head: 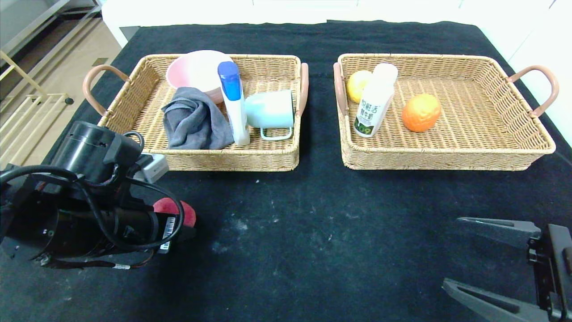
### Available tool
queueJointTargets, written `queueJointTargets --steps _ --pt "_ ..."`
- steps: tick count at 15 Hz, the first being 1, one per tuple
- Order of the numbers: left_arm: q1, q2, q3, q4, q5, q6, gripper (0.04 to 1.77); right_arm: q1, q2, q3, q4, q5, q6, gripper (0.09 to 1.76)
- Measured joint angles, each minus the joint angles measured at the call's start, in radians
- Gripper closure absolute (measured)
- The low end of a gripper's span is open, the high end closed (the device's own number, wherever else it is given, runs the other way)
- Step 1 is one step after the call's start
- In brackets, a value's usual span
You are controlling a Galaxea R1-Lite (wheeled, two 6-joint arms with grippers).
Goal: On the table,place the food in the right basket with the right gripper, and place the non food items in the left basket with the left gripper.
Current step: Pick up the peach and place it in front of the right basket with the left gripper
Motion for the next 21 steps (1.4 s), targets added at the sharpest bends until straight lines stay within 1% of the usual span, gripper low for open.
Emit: queueJointTargets --steps 11,15,17,19,20,21 --pt "-0.001 0.000 0.000 0.003 -0.003 0.000 0.78 0.000 0.001 -0.001 0.000 0.000 0.000 0.14" --pt "-0.014 -0.048 -0.009 0.005 -0.013 0.001 0.78 -0.002 -0.016 -0.023 0.009 -0.004 0.013 0.14" --pt "-0.051 -0.087 -0.016 0.004 -0.042 -0.003 0.78 -0.010 -0.024 -0.040 0.011 -0.004 0.027 0.14" --pt "-0.109 -0.109 -0.029 0.002 -0.062 -0.035 0.78 -0.020 -0.027 -0.048 0.012 -0.004 0.031 0.14" --pt "-0.142 -0.113 -0.041 0.001 -0.084 -0.057 0.78 -0.023 -0.029 -0.051 0.011 -0.004 0.031 0.14" --pt "-0.179 -0.112 -0.057 0.000 -0.119 -0.068 0.78 -0.024 -0.030 -0.053 0.011 -0.004 0.032 0.14"
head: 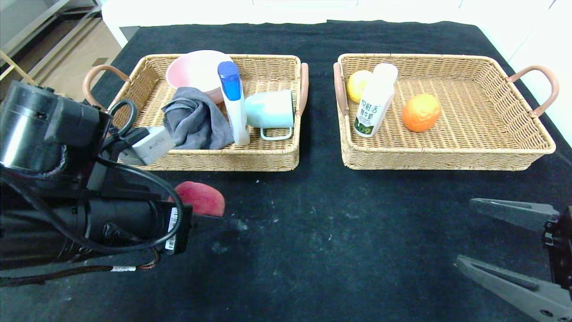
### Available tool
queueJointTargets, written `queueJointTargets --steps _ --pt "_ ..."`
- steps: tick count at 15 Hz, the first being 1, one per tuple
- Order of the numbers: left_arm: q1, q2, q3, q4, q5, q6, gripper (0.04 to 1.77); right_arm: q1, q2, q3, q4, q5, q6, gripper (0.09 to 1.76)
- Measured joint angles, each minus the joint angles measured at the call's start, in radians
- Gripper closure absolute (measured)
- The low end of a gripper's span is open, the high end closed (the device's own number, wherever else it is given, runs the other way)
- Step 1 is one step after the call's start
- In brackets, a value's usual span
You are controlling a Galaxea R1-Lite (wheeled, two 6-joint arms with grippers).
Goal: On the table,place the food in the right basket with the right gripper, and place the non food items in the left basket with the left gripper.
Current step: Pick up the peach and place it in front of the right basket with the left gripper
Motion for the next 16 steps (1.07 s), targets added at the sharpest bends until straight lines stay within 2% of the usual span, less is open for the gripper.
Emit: queueJointTargets --steps 2,5,10,13,16 --pt "-0.071 0.017 -0.040 0.000 -0.027 -0.019 0.78 -0.016 -0.002 -0.008 0.000 0.000 0.000 0.14" --pt "-0.159 0.093 -0.115 0.000 -0.032 -0.091 0.79 -0.033 -0.009 -0.023 0.001 0.000 0.002 0.14" --pt "-0.258 0.265 -0.240 -0.008 -0.027 -0.111 0.79 -0.066 -0.022 -0.045 0.001 0.001 0.001 0.14" --pt "-0.317 0.354 -0.313 -0.065 -0.018 -0.104 0.79 -0.079 -0.034 -0.049 0.005 0.001 0.000 0.14" --pt "-0.352 0.422 -0.372 -0.070 0.011 -0.103 0.79 -0.080 -0.066 -0.056 0.066 0.003 -0.002 0.14"
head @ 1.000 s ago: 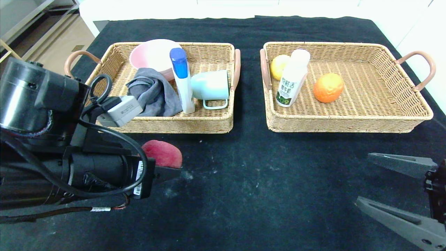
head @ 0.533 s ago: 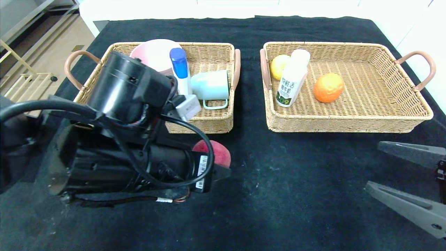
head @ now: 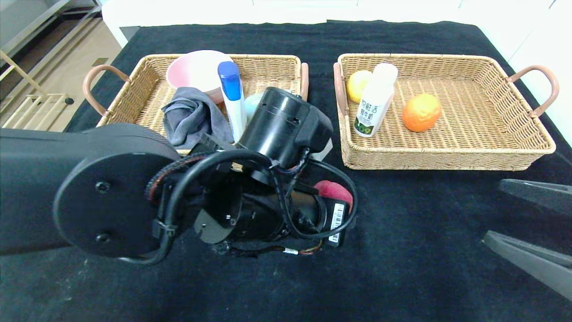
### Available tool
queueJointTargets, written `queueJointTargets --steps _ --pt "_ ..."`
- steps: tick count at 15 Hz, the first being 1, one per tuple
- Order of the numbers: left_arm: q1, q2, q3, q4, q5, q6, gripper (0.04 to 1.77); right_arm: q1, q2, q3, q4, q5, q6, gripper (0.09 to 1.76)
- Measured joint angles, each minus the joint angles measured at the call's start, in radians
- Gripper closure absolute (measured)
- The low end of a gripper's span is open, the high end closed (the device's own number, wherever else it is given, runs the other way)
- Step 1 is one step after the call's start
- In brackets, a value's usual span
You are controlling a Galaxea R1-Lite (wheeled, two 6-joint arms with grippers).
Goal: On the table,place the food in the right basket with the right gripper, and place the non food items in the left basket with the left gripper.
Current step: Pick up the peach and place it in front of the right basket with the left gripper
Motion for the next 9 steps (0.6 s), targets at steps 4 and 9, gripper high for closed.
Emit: queueJointTargets --steps 4,9 --pt "-0.023 0.079 -0.067 0.001 0.053 0.000 0.79 0.001 -0.019 -0.010 0.013 0.000 -0.002 0.14" --pt "-0.034 0.135 -0.117 0.005 0.093 0.000 0.79 -0.001 -0.022 -0.014 0.017 0.000 -0.004 0.14"
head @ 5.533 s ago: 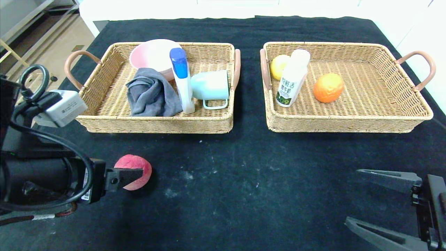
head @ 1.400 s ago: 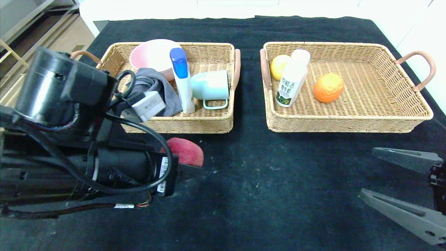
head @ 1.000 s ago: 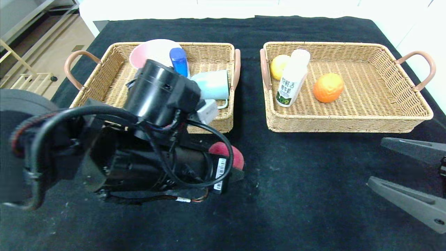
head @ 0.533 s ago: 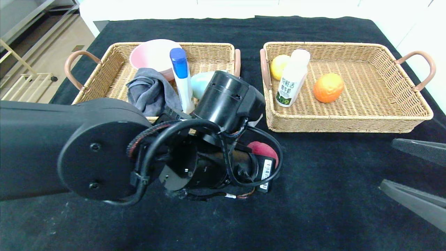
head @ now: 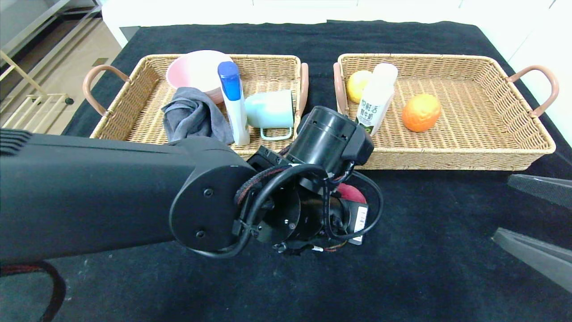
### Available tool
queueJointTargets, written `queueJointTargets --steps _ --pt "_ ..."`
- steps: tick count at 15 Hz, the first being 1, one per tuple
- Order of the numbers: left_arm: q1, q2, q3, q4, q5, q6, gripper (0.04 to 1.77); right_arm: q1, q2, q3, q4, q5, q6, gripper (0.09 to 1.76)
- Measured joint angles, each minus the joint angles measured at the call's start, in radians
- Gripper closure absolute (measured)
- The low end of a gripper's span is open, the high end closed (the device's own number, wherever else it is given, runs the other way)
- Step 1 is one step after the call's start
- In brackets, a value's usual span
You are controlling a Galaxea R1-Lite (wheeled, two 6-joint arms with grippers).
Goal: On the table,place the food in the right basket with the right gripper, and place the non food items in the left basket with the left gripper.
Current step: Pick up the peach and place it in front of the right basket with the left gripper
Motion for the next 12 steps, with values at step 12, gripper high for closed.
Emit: queueJointTargets --steps 12 --pt "-0.009 -0.006 0.003 0.003 0.013 0.000 0.29 0.000 0.000 0.003 0.001 -0.001 0.000 0.14"
